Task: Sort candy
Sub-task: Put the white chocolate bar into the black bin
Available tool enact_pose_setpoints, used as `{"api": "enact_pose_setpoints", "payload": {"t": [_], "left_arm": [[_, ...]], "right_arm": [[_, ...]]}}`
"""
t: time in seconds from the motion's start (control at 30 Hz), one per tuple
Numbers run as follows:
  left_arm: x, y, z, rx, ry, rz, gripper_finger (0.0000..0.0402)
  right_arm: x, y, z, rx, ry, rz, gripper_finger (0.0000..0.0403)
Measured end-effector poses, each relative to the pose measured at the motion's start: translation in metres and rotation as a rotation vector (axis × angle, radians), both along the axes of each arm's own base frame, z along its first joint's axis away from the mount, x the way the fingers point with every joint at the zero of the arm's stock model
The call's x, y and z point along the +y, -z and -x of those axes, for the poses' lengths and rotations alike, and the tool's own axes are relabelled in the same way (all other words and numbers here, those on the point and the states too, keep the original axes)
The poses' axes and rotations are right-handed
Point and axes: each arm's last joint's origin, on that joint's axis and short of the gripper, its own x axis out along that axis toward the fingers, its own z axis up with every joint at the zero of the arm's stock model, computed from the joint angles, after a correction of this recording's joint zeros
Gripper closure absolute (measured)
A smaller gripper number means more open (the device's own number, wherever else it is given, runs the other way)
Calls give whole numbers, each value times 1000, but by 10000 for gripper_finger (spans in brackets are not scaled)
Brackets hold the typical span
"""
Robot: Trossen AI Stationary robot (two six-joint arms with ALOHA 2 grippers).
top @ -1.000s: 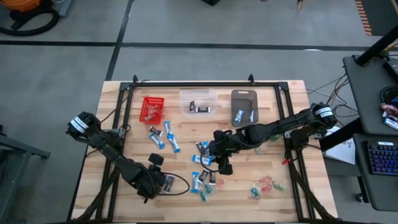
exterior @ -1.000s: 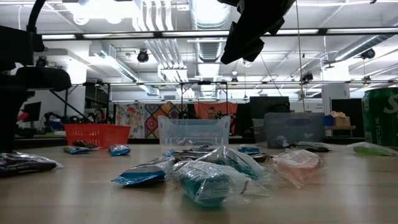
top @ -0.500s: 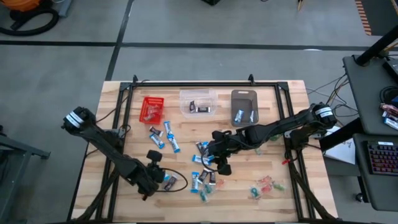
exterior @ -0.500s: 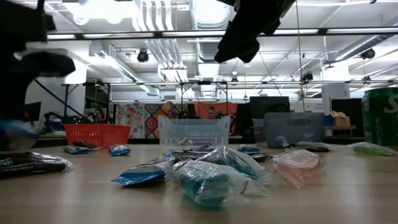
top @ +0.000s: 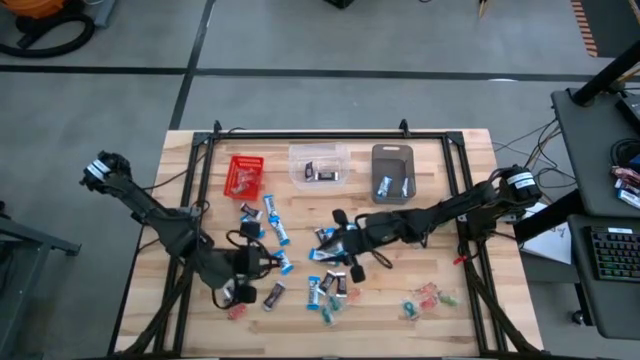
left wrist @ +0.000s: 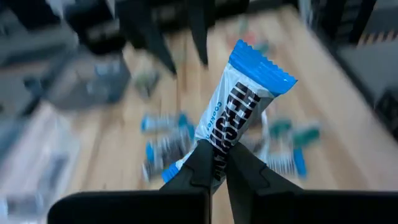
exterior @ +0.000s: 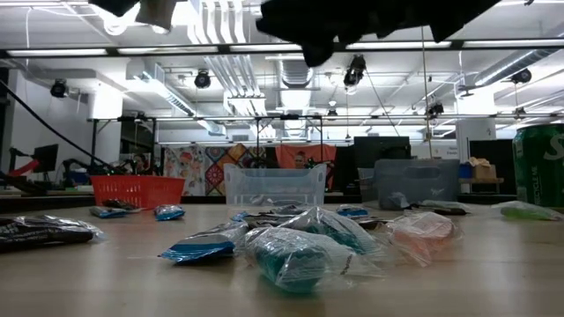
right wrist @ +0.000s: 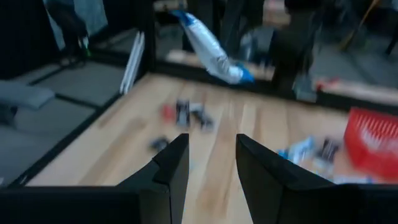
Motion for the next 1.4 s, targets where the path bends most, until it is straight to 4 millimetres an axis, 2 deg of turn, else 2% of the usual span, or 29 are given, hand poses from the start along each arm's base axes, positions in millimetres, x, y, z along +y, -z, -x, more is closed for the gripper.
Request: {"api": "enact_pose_setpoints", "payload": {"t": [0.17, 0.4, 0.73, 1.13, 1.27, 1.4], "left_arm": [[4, 3, -15, -113, 6, -31, 401], [12, 17, -32, -156, -55, -5, 401], [8, 38, -57, -185, -82, -4, 401], [13, 41, -66, -219, -106, 15, 401], [13, 41, -66, -221, -102, 19, 401], [13, 40, -66, -224, -101, 22, 385]], "right_arm": [[2, -7, 0, -91, -14, 27, 282], [4, -10, -1, -103, -61, 34, 282], [3, -11, -2, -108, -44, 39, 282], [4, -9, -2, -99, -60, 83, 283], [4, -9, -2, -105, -62, 95, 304], [4, -10, -1, -107, -61, 101, 358]]}}
